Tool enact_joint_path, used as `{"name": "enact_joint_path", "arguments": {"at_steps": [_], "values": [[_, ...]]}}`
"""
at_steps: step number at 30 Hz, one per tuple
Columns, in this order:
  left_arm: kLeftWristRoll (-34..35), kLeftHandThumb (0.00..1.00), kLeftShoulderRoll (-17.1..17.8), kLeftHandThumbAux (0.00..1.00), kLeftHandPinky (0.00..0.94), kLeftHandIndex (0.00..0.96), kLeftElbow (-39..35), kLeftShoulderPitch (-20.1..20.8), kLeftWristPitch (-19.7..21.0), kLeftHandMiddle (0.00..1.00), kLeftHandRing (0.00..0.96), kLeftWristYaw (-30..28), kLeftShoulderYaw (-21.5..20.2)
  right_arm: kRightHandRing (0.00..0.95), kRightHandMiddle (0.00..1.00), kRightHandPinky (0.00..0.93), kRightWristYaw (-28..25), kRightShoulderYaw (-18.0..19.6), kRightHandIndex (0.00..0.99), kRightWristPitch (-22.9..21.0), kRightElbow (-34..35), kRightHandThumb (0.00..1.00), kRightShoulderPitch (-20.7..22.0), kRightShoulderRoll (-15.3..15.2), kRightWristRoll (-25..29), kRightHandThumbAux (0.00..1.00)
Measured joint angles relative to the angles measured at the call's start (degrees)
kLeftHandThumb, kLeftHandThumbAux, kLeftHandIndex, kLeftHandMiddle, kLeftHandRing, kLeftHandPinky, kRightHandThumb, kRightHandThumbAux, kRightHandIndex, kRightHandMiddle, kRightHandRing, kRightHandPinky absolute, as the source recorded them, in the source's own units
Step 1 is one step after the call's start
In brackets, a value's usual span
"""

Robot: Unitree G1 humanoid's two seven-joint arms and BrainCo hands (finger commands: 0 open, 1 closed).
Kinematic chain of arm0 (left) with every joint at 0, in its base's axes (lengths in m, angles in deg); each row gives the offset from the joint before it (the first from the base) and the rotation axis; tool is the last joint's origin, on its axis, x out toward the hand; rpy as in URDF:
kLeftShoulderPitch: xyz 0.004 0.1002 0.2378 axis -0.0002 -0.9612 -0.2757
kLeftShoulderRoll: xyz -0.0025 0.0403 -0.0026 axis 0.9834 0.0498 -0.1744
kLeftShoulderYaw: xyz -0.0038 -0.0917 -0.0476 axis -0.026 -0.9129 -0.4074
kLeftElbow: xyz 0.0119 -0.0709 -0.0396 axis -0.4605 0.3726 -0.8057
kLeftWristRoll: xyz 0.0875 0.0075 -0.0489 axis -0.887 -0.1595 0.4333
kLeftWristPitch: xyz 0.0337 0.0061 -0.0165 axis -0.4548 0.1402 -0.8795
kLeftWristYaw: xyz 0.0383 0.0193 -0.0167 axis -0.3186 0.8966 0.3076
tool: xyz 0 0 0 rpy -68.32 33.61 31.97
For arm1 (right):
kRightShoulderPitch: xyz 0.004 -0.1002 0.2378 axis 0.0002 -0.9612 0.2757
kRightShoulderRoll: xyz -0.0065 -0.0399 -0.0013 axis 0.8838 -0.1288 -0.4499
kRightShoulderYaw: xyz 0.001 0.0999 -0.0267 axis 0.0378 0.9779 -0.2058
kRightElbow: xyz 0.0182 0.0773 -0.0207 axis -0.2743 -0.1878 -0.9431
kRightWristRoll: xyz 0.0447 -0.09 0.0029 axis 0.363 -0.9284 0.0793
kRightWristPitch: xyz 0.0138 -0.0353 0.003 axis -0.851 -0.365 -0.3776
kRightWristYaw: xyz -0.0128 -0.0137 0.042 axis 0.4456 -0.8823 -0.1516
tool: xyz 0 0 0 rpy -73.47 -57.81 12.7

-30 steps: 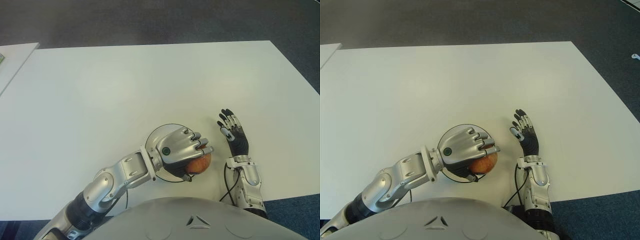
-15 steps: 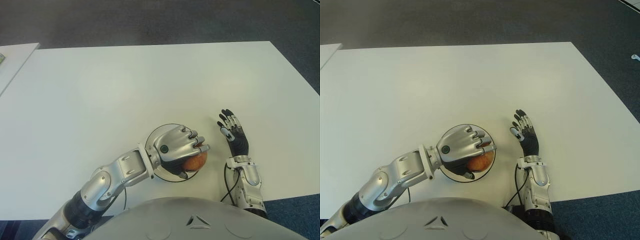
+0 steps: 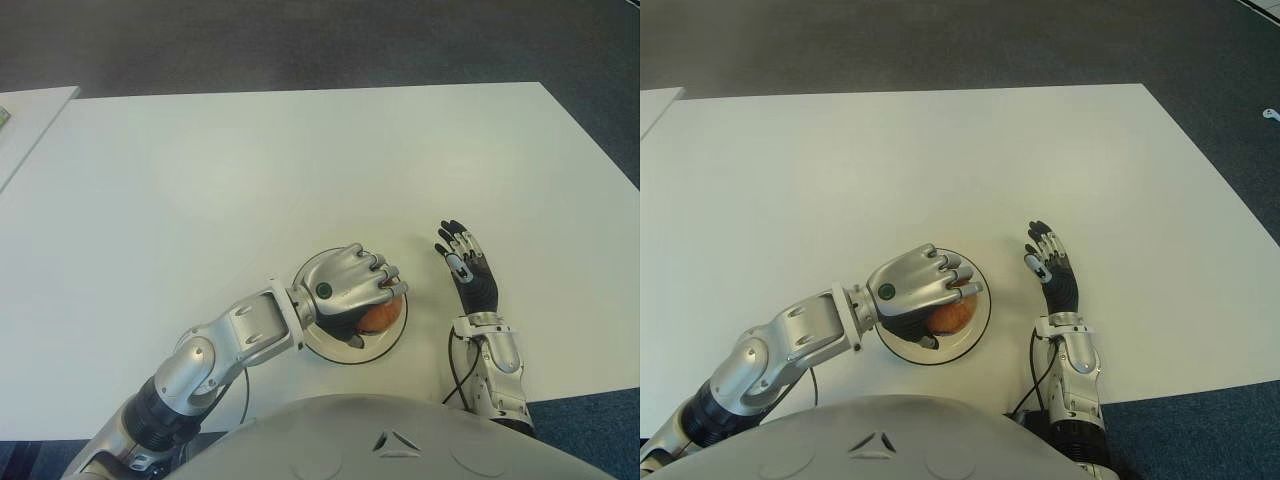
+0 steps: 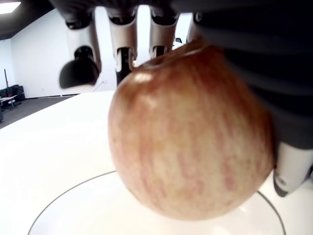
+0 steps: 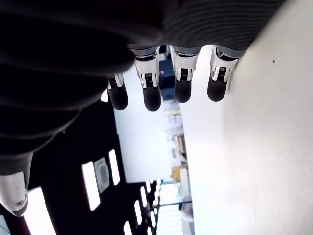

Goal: Put the apples into the plate.

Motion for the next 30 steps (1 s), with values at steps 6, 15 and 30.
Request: {"name": "enact_joint_path", "arguments": {"at_steps": [6, 15, 30], "values": [[-0.87, 0.719, 0.11, 0.7, 0.842, 0.443, 1.26, -0.25, 0.45, 0.842, 0.842, -0.13, -0.64, 0.059, 0.133, 0.027, 0.38, -0.04, 0.113, -0.04, 0.27, 0.213, -0.16, 0.06, -0.21, 0.511], [-3.56, 0.718, 0.71, 0.7, 0.811, 0.443, 6.17, -1.86, 0.43, 0.828, 0.822, 4.47, -0.78, 0.063, 0.135, 0.036, 0.54, -0.07, 0.111, -0.58, 0.79, 0.222, -0.18, 0.06, -0.31, 0.514], [-3.26, 0.729, 0.98, 0.696, 0.836, 0.443, 8.5, -2.0, 0.49, 0.816, 0.817, 6.95, -1.31, 0.067, 0.136, 0.04, 0.53, -0.07, 0.112, -1.25, 1.31, 0.227, -0.51, 0.08, -0.04, 0.506]]}}
